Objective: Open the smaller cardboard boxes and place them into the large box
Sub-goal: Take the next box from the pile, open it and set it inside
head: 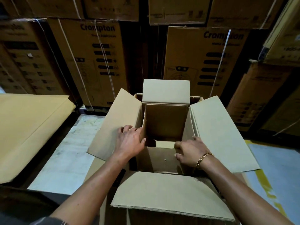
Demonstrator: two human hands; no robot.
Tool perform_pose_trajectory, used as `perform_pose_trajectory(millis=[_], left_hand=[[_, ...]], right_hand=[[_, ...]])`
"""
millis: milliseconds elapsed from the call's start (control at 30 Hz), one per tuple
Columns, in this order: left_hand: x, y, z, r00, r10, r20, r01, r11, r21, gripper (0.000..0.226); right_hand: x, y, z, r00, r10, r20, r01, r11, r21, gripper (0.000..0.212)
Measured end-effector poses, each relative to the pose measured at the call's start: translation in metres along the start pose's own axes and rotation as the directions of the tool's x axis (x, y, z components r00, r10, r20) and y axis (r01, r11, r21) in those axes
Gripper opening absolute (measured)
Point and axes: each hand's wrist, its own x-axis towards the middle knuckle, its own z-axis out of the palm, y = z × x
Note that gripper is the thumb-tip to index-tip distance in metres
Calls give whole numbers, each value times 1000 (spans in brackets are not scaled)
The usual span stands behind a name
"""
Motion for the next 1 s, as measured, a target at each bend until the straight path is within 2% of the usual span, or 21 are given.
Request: perform_pose_trajectory(millis=[300,600,733,1000], left_hand=[[-12,7,-2,1000,5,24,-6,1000,10,52],[-13,7,-2,1000,-24,10,24,1000,2,48],[-15,9,-3,1000,-29,9,29,1000,-8,41],[-17,1,-2,997,-23,-69,20,999,-42,54]], right_hand=[[-31,-5,4,998,-41,-39,43,998,39,35],[-38,-4,11,998,-21,-63,28,994,104,27],[-38,1,6,998,-30,-46,35,992,118,33],[-36,20,1,988,9,-156,34,962,270,46]])
